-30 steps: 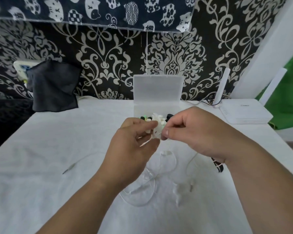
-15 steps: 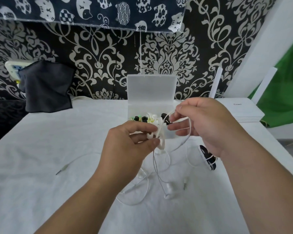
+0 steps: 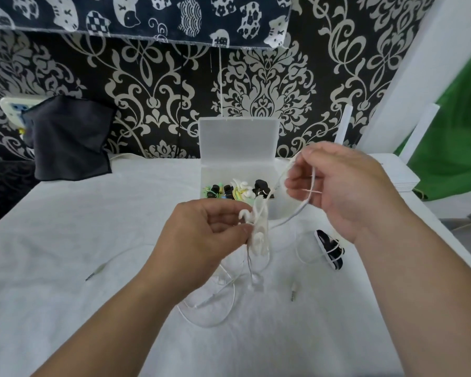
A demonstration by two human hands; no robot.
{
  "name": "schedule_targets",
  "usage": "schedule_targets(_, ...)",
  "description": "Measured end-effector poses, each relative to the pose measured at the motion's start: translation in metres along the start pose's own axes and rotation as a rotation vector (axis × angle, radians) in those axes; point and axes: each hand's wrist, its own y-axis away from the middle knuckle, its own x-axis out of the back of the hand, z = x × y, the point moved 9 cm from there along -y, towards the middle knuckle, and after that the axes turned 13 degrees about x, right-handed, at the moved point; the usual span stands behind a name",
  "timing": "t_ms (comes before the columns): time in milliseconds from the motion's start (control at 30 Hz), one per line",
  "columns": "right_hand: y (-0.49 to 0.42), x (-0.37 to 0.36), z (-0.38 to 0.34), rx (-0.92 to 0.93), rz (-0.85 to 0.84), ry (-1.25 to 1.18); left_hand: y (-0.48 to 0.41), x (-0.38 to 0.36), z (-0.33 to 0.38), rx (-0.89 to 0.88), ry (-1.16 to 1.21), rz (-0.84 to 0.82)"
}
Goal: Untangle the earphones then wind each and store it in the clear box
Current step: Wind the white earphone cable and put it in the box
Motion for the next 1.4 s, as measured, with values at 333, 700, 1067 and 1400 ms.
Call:
schedule_targets(333,-0.017,0.074,0.027,-0.064,0.430,-0.305,-0.006,0.008,-0.005,0.033,-0.127,-0.147)
schedule_targets(700,-0.006,0.019,0.008,0.160,-0.131,0.460,-0.003,0.007,0.003,-0.001,-0.128,-0.057)
schedule_targets(1067,0.018,-0.025,0.024,-0.014,-0.576,0.195,-0.002,0.020,0.008,-0.052,-0.172,0.027)
schedule_targets(1400,0.007,-0.015,0.035,-0.053,-0.319,0.099,0.002,-0.009,0.007,-0.067,0.016,-0.185)
